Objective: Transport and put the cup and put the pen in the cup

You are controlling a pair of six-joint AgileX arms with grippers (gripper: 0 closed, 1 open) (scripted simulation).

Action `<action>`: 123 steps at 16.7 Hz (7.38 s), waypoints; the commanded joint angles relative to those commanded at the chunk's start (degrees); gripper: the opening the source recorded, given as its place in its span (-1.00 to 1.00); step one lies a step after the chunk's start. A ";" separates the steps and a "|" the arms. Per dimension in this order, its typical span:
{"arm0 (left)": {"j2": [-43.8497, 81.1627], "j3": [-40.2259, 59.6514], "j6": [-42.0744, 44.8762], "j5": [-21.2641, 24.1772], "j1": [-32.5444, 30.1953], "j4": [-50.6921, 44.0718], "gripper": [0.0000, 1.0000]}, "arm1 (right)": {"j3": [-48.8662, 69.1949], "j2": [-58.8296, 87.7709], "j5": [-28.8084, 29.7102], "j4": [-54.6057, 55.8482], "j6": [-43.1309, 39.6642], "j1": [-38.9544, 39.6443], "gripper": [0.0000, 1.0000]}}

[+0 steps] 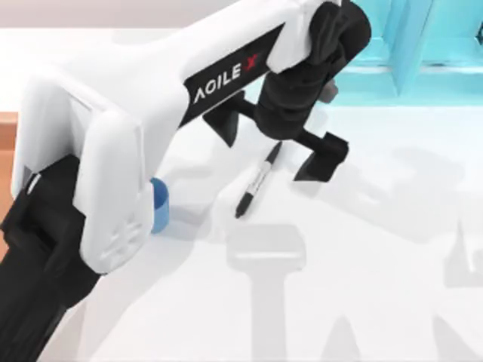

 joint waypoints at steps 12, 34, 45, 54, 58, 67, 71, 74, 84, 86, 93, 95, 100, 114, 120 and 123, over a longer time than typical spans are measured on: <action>3.65 -14.92 2.75 0.01 2.34 19.53 1.00 | 0.00 0.00 0.00 0.00 0.00 0.00 1.00; 3.66 -14.96 2.75 0.01 2.34 19.58 -1.00 | 0.00 0.00 0.00 0.00 0.00 0.00 1.00; -9.98 -21.35 -2.16 2.40 -2.77 15.38 -1.00 | 0.00 0.00 0.00 0.00 0.00 0.00 1.00; -22.09 -29.65 -7.52 1.81 -7.38 10.41 -1.00 | 0.00 0.00 0.00 0.00 0.00 0.00 1.00; -22.25 -29.93 -7.09 1.82 -6.96 11.08 -1.00 | 0.00 0.00 0.00 0.00 0.00 0.00 1.00; -35.76 -54.91 2.95 1.46 -0.77 40.89 -1.00 | 0.00 0.00 0.00 0.00 0.00 0.00 1.00; -44.21 -72.83 8.16 1.50 3.25 64.86 -1.00 | 0.00 0.00 0.00 0.00 0.00 0.00 1.00; -51.17 -86.64 11.49 1.56 6.02 84.77 -1.00 | 0.00 0.00 0.00 0.00 0.00 0.00 1.00; -73.76 -122.42 16.59 1.44 11.68 139.45 -1.00 | 0.00 0.00 0.00 0.00 0.00 0.00 1.00; -76.49 -125.75 16.75 1.34 12.01 144.52 -1.00 | 0.00 0.00 0.00 0.00 0.00 0.00 1.00; -78.03 -127.61 16.86 1.23 11.98 147.50 -1.00 | 0.00 0.00 0.00 0.00 0.00 0.00 1.00; -77.12 -126.81 16.82 1.40 12.14 148.40 -1.00 | 0.00 0.00 0.00 0.00 0.00 0.00 1.00; -66.73 -123.93 16.61 2.61 13.24 154.86 -1.00 | 0.00 0.00 0.00 0.00 0.00 0.00 1.00; -59.06 -121.23 16.41 3.85 14.48 160.20 -0.10 | 0.00 0.00 0.00 0.00 0.00 0.00 1.00; -59.06 -121.23 16.41 3.85 14.48 160.20 0.81 | 0.00 0.00 0.00 0.00 0.00 0.00 1.00; -59.06 -121.23 16.41 3.85 14.48 160.20 1.00 | 0.00 0.00 0.00 0.00 0.00 0.00 1.00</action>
